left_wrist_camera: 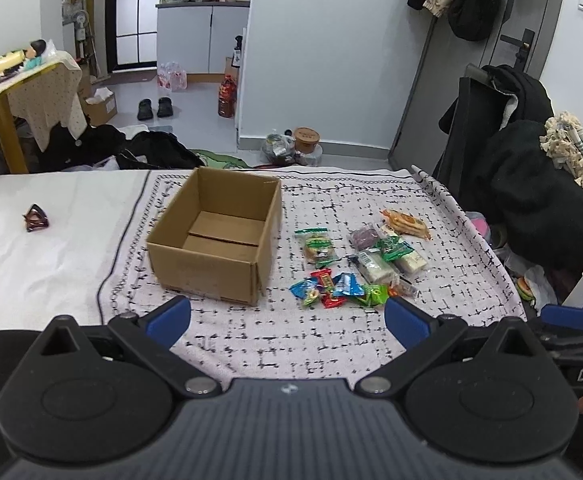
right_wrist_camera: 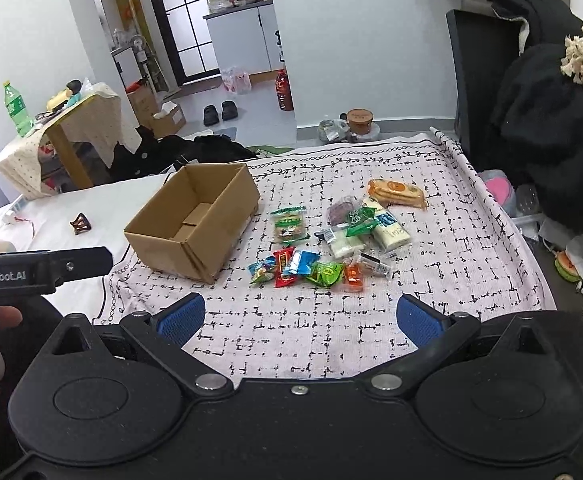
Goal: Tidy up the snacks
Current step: 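Grasp blue bar with left tool while right tool grasps clear-wrapped stick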
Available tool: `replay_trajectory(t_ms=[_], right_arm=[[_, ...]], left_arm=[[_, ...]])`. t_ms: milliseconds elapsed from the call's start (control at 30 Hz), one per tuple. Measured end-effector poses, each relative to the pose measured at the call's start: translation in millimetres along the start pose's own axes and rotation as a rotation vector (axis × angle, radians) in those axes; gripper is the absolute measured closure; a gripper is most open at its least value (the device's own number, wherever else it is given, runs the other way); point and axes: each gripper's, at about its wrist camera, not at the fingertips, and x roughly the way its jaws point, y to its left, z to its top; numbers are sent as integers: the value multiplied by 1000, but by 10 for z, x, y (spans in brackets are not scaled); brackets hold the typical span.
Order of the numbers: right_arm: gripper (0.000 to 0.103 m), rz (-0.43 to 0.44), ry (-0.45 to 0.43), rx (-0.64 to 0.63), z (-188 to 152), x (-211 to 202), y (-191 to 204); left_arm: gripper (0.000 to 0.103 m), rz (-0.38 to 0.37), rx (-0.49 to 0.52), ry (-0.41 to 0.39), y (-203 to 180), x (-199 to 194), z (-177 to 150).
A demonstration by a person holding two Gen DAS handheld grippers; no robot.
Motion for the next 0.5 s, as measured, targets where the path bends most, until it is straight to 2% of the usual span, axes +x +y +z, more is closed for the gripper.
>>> replay_trajectory(t_ms=[200, 267, 400, 500], right_arm=[[0, -18, 0, 43, 58, 162, -207], [3, -17, 3, 53, 76, 233, -272], [16, -5, 28, 81, 114, 426, -402], [19, 5, 51, 111, 143, 588, -494]], left_arm=[[1, -24, 6, 32, -126, 275, 30], [1, -36, 5, 43, -167, 380, 40], [1, -52, 0, 52, -242, 565, 68], [3, -66, -13, 64, -292, 709, 98]])
